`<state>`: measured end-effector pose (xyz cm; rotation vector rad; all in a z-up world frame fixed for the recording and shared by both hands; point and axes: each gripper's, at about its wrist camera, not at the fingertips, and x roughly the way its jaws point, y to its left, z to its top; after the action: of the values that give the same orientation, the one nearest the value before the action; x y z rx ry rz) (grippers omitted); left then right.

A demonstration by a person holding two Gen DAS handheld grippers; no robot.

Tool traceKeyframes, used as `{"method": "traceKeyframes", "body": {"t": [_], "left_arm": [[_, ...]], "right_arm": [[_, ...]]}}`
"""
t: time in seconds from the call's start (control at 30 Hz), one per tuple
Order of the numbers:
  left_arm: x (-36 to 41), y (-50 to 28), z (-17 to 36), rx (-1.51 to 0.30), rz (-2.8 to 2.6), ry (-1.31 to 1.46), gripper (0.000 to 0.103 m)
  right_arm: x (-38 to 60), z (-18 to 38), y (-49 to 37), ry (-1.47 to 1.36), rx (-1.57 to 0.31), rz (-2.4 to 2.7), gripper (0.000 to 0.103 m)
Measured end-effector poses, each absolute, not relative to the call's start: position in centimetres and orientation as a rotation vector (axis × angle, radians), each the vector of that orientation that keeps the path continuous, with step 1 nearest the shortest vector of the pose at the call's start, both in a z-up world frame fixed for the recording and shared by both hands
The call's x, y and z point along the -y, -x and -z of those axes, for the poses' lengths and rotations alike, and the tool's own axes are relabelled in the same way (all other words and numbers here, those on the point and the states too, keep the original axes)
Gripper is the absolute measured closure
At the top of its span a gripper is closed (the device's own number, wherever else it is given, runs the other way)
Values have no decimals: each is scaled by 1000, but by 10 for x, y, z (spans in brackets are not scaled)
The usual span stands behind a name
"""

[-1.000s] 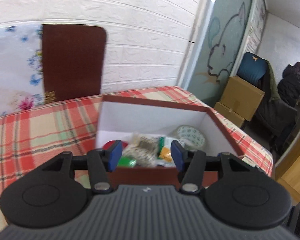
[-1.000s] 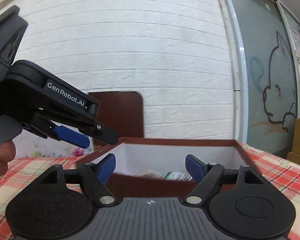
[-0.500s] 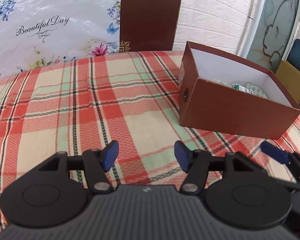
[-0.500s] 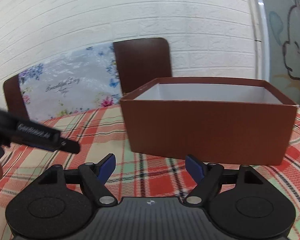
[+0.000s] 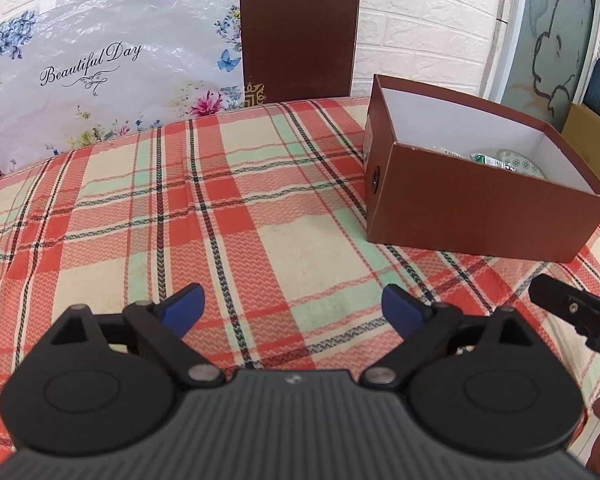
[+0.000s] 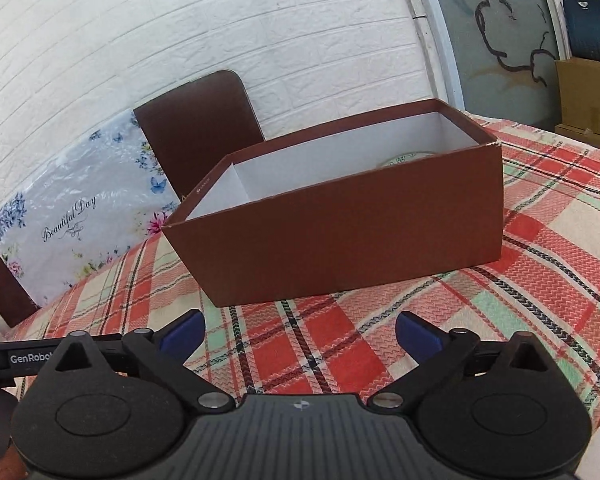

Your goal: Organize objects

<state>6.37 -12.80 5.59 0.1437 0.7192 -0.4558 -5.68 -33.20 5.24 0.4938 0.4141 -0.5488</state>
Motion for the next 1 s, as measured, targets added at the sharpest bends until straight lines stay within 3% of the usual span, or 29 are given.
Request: {"method": "traceKeyframes", "body": {"t": [0.2, 1.0], "left_arm": [[128, -59, -60, -693, 460, -146, 0], [134, -38, -75, -616, 345, -266, 0]], "right_arm": [[321, -54, 61, -475, -416, 560, 1], [304, -51, 72, -439, -412, 564, 1]]}}
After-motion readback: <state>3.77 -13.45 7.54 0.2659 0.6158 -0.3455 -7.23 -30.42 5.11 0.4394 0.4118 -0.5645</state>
